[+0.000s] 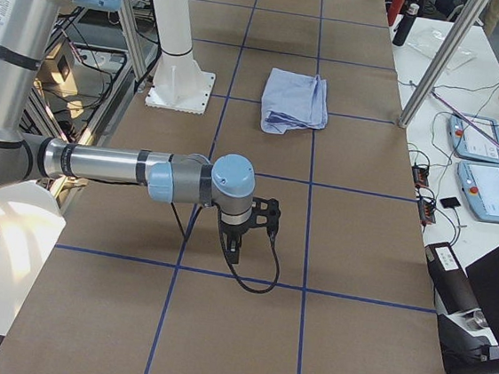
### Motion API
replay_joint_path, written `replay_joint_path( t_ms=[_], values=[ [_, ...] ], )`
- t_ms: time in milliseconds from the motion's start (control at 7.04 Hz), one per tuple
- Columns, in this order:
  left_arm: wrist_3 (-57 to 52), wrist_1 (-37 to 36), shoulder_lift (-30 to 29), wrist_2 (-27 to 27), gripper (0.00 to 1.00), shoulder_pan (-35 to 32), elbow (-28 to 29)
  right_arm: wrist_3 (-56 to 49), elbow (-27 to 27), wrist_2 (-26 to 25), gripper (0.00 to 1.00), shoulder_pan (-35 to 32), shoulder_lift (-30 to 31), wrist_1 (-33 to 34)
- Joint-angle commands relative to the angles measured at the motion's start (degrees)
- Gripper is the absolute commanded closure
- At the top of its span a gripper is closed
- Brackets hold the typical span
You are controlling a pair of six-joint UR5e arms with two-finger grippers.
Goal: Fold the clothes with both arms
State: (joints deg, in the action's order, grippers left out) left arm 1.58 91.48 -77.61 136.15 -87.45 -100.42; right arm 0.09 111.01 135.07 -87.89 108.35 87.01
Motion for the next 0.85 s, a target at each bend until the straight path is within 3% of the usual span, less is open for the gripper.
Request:
replay_joint_path(
  t_ms=[0,710],
  values=[
    [0.0,0.0,-0.1,0.1,0.00,0.0,0.0,0.0,0.0,-0.1,0.00,0.0,0.0,0.0],
    [0.0,2.7,-0.9,0.6,0.00,0.0,-2.1,0.0,0.0,-0.1,0.00,0.0,0.0,0.0]
  ],
)
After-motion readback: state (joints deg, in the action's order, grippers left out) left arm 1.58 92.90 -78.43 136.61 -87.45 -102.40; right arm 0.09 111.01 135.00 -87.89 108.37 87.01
